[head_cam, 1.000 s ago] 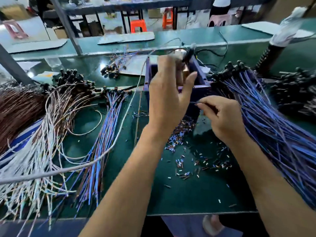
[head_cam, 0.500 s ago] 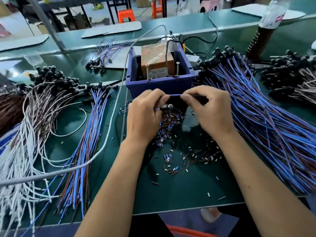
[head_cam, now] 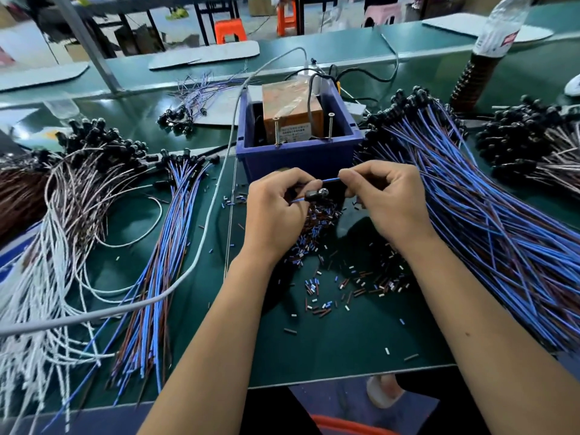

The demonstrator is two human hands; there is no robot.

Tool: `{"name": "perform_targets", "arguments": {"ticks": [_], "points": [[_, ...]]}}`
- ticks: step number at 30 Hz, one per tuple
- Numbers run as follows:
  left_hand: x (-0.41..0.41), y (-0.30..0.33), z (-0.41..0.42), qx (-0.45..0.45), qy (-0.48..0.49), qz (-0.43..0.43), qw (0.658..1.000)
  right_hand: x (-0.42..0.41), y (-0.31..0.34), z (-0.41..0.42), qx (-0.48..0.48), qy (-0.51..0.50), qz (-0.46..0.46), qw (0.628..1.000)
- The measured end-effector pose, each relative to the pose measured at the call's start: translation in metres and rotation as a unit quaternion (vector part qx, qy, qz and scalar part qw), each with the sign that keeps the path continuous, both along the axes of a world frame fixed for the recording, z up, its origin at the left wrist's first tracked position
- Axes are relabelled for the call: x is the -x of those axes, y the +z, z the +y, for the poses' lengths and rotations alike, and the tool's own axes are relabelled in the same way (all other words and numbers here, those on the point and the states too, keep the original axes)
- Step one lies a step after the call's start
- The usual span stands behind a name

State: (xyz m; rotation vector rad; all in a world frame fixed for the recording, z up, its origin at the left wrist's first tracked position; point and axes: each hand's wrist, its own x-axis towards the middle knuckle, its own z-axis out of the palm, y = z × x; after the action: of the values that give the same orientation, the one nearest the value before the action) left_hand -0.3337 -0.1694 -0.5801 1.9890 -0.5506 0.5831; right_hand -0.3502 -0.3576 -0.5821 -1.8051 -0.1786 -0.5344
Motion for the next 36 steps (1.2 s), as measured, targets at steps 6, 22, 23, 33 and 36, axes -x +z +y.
{"name": "perform_targets", "arguments": {"ticks": [6, 22, 23, 33, 36], "points": [[0.0, 0.007, 0.007, 0.028, -0.015, 0.085, 0.996, -0.001, -0.002, -0.005, -0.087, -0.003, 0.025, 0.996], [0.004, 0.008, 0.005, 0.028, -0.027, 0.133, 0.99, 0.001, -0.003, -0.003, -0.014, -0.016, 0.033, 0.999], [0.004, 0.008, 0.005, 0.03, -0.032, 0.136, 0.99, 0.001, -0.003, -0.003, -0.02, -0.015, 0.034, 0.999], [0.002, 0.008, 0.011, 0.123, -0.049, 0.175, 0.976, -0.004, -0.005, -0.019, -0.111, -0.094, 0.028, 0.989], [0.004, 0.008, 0.004, 0.158, -0.054, 0.167, 0.972, -0.004, -0.008, -0.011, -0.002, -0.101, 0.017, 0.995]]}}
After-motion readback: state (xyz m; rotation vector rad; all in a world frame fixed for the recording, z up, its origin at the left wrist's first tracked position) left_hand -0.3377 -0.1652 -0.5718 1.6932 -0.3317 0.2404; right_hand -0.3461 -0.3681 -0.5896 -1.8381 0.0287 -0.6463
